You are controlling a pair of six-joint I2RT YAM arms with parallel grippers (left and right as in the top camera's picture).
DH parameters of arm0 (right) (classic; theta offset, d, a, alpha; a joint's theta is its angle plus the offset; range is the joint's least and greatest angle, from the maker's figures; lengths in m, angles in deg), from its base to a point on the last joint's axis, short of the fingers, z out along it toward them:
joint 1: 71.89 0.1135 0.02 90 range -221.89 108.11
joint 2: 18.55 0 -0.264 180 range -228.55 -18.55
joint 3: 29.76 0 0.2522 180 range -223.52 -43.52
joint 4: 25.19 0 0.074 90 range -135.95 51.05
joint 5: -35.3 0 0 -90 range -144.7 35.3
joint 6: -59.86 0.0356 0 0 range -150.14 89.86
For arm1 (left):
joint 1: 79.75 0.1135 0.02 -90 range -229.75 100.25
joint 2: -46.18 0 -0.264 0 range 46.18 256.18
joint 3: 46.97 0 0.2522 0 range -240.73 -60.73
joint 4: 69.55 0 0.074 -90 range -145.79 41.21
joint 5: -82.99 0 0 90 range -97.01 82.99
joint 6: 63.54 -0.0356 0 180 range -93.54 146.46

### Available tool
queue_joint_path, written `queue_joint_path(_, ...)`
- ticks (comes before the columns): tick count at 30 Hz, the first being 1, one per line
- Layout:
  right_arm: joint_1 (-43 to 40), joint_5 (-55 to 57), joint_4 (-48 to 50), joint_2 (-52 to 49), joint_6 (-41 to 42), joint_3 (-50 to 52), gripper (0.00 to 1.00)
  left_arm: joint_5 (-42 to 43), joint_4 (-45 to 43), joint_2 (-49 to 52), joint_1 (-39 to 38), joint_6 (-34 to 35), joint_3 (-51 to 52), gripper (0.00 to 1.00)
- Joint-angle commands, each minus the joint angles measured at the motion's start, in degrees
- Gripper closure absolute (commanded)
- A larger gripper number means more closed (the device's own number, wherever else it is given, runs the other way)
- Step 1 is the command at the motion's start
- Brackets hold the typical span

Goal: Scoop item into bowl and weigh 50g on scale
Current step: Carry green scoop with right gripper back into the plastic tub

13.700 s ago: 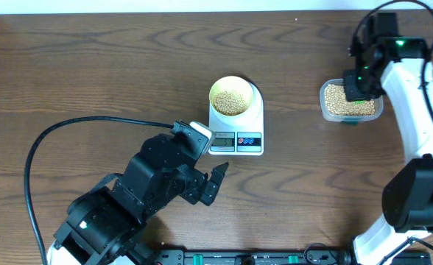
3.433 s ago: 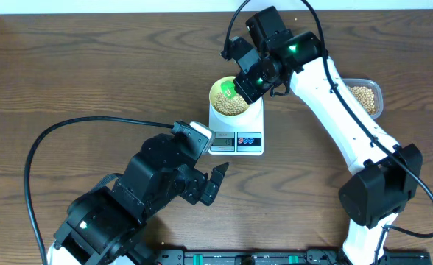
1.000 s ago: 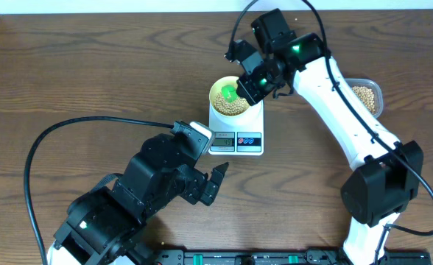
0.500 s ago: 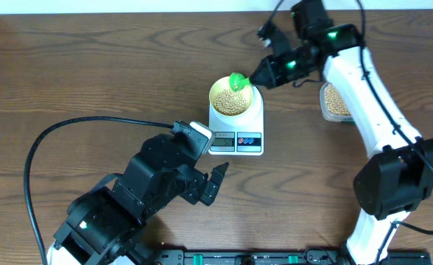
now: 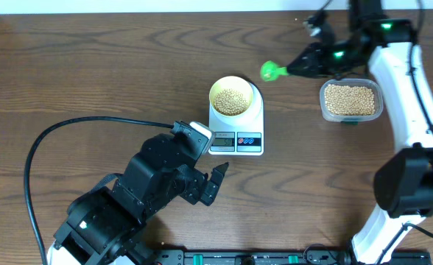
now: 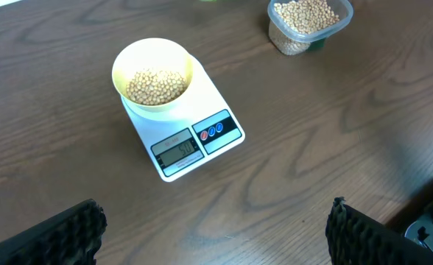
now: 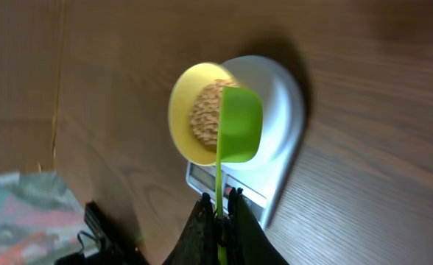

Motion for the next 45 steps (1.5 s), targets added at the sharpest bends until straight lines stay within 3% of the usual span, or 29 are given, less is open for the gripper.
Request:
queue_joint_path(1, -5.44, -1.14, -1.25, 2.99, -0.09, 0.11, 0.99, -0.13, -0.04, -0.04, 0.15, 0.09, -0.42, 0.02)
queue_joint_path(8, -15.19, -0.96, -3.37, 4.68, -1.64, 0.11, 0.99, -0.13, -0.02, -0.04, 0.15, 0.09, -0.42, 0.02)
queue_joint_path(12, -17.73, 6.64, -6.45, 4.76, -1.66, 0.11, 0.99, -0.13, -0.02, -0.04, 0.15, 0.09, -0.42, 0.02)
queue_joint_path(26, -10.12, 35.95, -5.09, 3.34, 0.72, 0.20, 0.99, -0.13, -0.04, -0.04, 0.15, 0.09, -0.42, 0.02)
queue_joint_path(45, -9.31, 38.71, 6.71, -0.20, 0.76, 13.46, 0.99, -0.13, -0.02, -0.04, 0.15, 0.09, -0.42, 0.02)
